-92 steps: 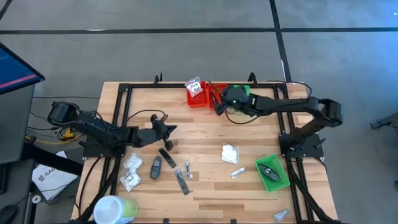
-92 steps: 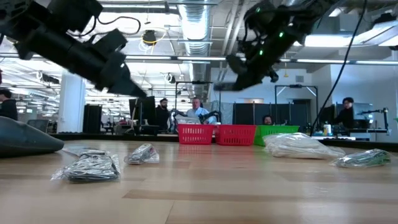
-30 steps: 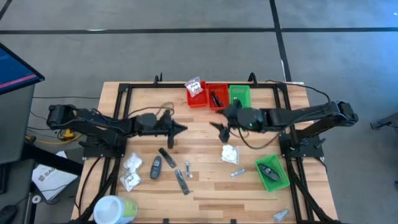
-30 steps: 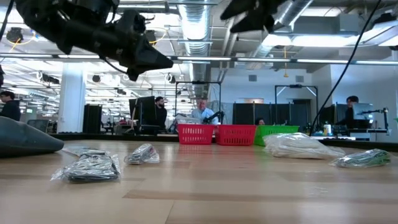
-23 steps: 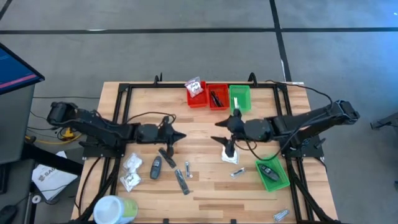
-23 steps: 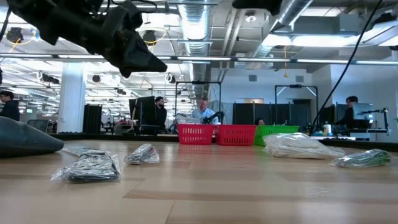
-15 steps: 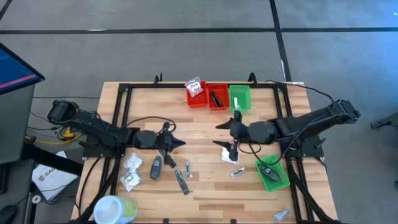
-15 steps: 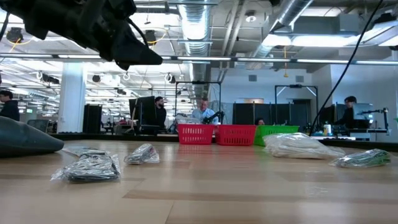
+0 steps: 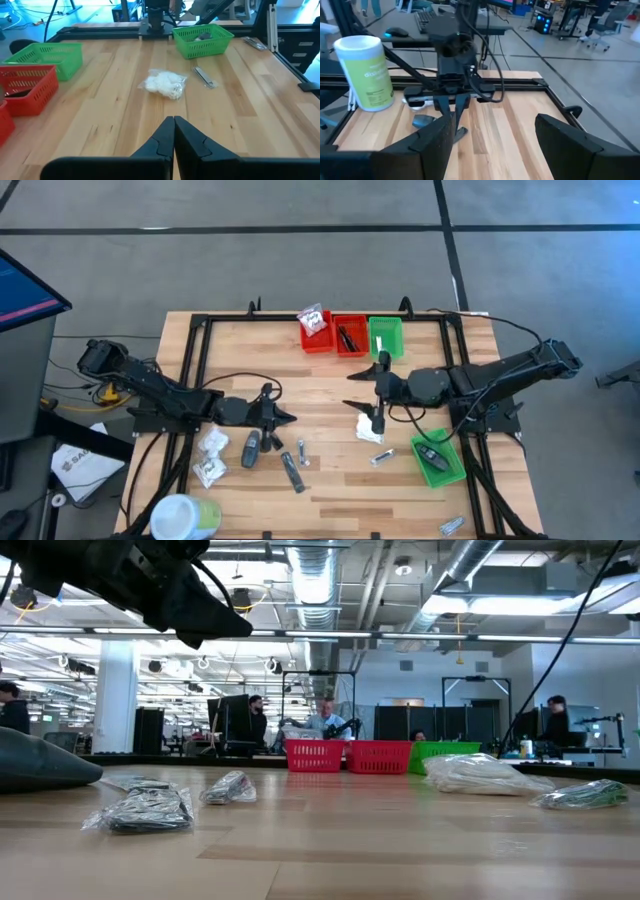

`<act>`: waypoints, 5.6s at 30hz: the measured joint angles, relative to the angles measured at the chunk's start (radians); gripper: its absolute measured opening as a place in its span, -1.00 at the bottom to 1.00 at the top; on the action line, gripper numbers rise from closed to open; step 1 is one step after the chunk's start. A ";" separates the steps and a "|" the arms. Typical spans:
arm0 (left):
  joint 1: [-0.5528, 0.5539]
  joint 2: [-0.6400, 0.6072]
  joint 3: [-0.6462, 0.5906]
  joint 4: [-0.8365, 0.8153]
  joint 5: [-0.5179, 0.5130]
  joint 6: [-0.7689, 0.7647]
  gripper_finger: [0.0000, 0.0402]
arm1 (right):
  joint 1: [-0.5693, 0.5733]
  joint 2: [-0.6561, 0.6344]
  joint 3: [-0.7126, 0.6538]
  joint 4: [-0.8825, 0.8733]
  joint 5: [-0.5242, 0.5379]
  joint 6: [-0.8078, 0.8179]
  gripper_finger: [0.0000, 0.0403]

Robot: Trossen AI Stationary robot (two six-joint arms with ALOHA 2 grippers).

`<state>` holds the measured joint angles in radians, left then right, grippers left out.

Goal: Pick & Place Travel size toiletries

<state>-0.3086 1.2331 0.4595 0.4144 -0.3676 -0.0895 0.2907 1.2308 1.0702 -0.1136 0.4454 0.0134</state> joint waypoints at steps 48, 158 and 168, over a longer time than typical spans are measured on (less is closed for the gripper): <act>0.069 0.000 0.000 0.012 0.001 0.059 -0.99 | -0.112 0.055 -0.286 -0.421 -0.512 0.715 -0.96; 0.067 0.000 -0.002 0.035 0.002 0.033 -0.99 | -0.206 0.558 -0.011 -0.628 -0.470 0.514 -1.00; 0.067 0.000 -0.002 0.035 0.002 0.033 -0.99 | -0.222 0.558 -0.011 -0.485 -0.418 0.350 -1.00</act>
<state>-0.2413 1.2335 0.4580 0.4498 -0.3656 -0.0564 0.0683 1.7885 1.0588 -0.5984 0.0269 0.3631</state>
